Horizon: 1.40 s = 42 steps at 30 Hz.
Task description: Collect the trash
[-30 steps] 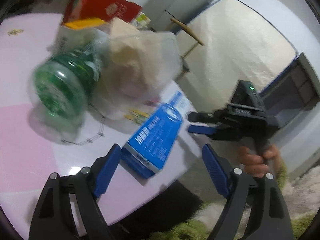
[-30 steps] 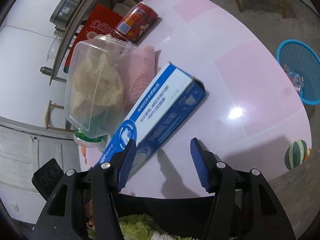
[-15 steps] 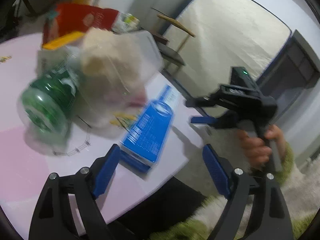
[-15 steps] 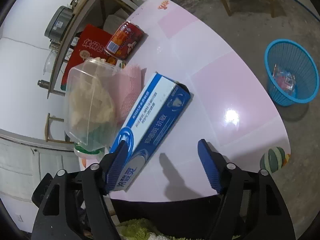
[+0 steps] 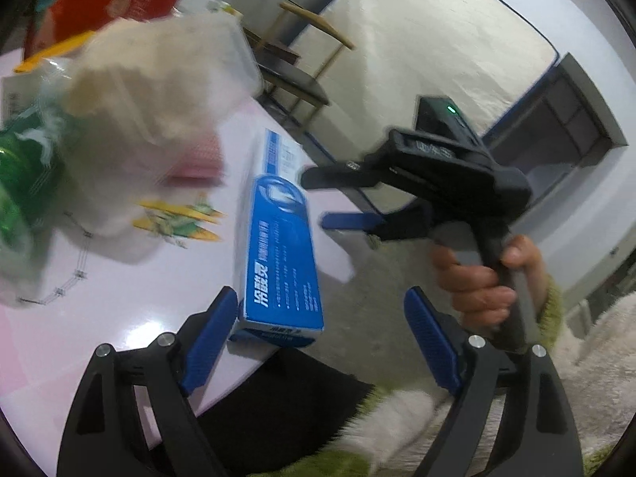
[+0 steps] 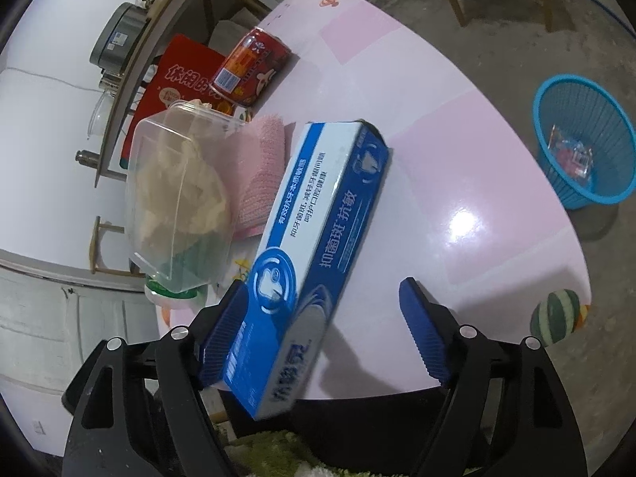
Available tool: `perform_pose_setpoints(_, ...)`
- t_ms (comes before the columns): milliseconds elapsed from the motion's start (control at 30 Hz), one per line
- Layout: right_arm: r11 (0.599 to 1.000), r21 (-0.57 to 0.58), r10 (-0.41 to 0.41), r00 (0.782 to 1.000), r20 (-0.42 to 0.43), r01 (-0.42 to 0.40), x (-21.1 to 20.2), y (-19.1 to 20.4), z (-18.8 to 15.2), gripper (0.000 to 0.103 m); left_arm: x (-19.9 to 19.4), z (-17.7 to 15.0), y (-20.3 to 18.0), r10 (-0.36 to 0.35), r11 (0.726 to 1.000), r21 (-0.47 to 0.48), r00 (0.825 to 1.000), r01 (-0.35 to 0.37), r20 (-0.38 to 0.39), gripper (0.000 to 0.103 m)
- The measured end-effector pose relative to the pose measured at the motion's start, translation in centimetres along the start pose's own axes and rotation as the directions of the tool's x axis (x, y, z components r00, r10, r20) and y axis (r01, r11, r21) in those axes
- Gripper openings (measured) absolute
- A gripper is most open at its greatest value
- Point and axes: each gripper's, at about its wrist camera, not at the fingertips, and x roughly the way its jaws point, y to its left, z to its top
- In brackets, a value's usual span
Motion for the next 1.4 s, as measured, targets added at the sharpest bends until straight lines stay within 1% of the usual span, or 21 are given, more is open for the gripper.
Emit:
perform_pose_setpoints(100,0.999,-0.019,-0.027,1.000,0.007,0.027,-0.1,0.2,0.1,0.077,0.9,0.0,-0.8,-0.058,0.998,-0.001,0.998,0.058,-0.020,0.084)
perform_pose_setpoints(200,0.996,-0.055,-0.062,0.998,0.012,0.063,0.0,0.7,0.0,0.077,2.1,0.3,-1.8,-0.123,0.992,-0.001,0.991,0.123,-0.043,0.084)
perform_pose_setpoints(267,0.993,-0.078,-0.085,0.996,0.014,0.085,0.1,1.0,0.0,0.077,2.2,-0.2,-2.4,-0.132,0.991,0.020,0.989,0.134,-0.058,0.084)
perform_pose_setpoints(333,0.986,-0.116,-0.115,0.993,0.018,0.116,0.4,1.7,0.0,0.077,2.6,-0.3,-3.1,-0.123,0.991,0.048,0.990,0.127,-0.070,0.084)
perform_pose_setpoints(467,0.966,-0.187,-0.178,0.984,0.018,0.178,1.0,2.9,-0.3,0.077,1.7,-0.5,-3.1,-0.074,0.995,0.068,0.996,0.078,-0.048,0.084)
perform_pose_setpoints(533,0.952,-0.223,-0.213,0.977,0.018,0.212,1.4,3.4,-0.3,0.077,0.5,-0.4,-2.7,-0.041,0.997,0.063,0.999,0.042,-0.019,0.084)
perform_pose_setpoints(567,0.947,-0.232,-0.223,0.975,0.020,0.222,1.5,3.5,-0.4,0.077,-0.4,-0.3,-2.5,-0.013,0.998,0.059,1.000,0.012,0.004,0.084)
perform_pose_setpoints(633,0.938,-0.251,-0.240,0.970,0.025,0.238,1.8,3.9,-0.5,0.077,-2.1,-0.2,-2.3,0.034,0.998,0.057,0.998,-0.037,0.045,0.084)
perform_pose_setpoints(667,0.935,-0.259,-0.245,0.969,0.026,0.243,1.8,4.0,-0.5,0.077,-3.5,0.2,-2.2,0.067,0.996,0.056,0.994,-0.071,0.083,0.084)
perform_pose_setpoints(700,0.934,-0.262,-0.246,0.969,0.027,0.245,1.9,4.0,-0.5,0.077,-4.3,0.5,-2.0,0.082,0.995,0.055,0.991,-0.088,0.105,0.084)
perform_pose_setpoints(767,0.932,-0.266,-0.248,0.968,0.031,0.248,2.0,4.1,-0.4,0.077,-6.4,1.4,-1.9,0.123,0.989,0.059,0.978,-0.134,0.170,0.084)
perform_pose_setpoints(800,0.932,-0.263,-0.249,0.968,0.035,0.249,2.1,4.2,-0.3,0.077,-7.4,1.9,-1.9,0.142,0.986,0.060,0.969,-0.157,0.203,0.084)
perform_pose_setpoints(833,0.933,-0.261,-0.249,0.968,0.038,0.250,2.1,4.2,-0.2,0.077,-8.5,2.5,-1.7,0.166,0.981,0.059,0.956,-0.185,0.242,0.084)
perform_pose_setpoints(933,0.939,-0.247,-0.232,0.971,0.054,0.238,1.6,4.2,-0.1,0.077,-10.3,3.9,-1.1,0.237,0.963,0.049,0.921,-0.265,0.308,0.084)
perform_pose_setpoints(1000,0.945,-0.233,-0.219,0.973,0.074,0.231,1.2,4.2,0.2,0.077,-10.9,4.5,-0.3,0.292,0.946,0.041,0.900,-0.322,0.323,0.084)
perform_pose_setpoints(1067,0.948,-0.225,-0.204,0.973,0.108,0.224,0.4,4.3,0.7,0.077,-11.2,5.5,0.7,0.320,0.938,0.028,0.891,-0.347,0.321,0.084)
perform_pose_setpoints(1167,0.960,-0.219,-0.142,0.976,0.163,0.176,-1.1,4.9,1.7,0.077,-10.8,6.6,1.9,0.323,0.939,0.008,0.889,-0.344,0.323,0.084)
perform_pose_setpoints(1233,0.972,-0.211,-0.063,0.982,0.180,0.101,-1.8,5.4,2.5,0.077,-10.4,7.9,2.6,0.324,0.939,0.003,0.891,-0.343,0.318,0.084)
perform_pose_setpoints(1300,0.980,-0.198,0.031,0.986,0.166,0.002,-2.1,5.8,3.8,0.077,-9.5,9.1,3.9,0.334,0.939,-0.018,0.897,-0.344,0.291,0.084)
perform_pose_setpoints(1333,0.980,-0.190,0.081,0.985,0.154,-0.050,-1.9,6.2,4.8,0.077,-8.8,9.9,4.5,0.341,0.938,-0.037,0.902,-0.344,0.265,0.084)
perform_pose_setpoints(1400,0.978,-0.178,0.135,0.980,0.147,-0.108,-1.5,6.8,6.6,0.077,-8.3,10.6,5.3,0.359,0.933,-0.065,0.904,-0.354,0.231,0.084)
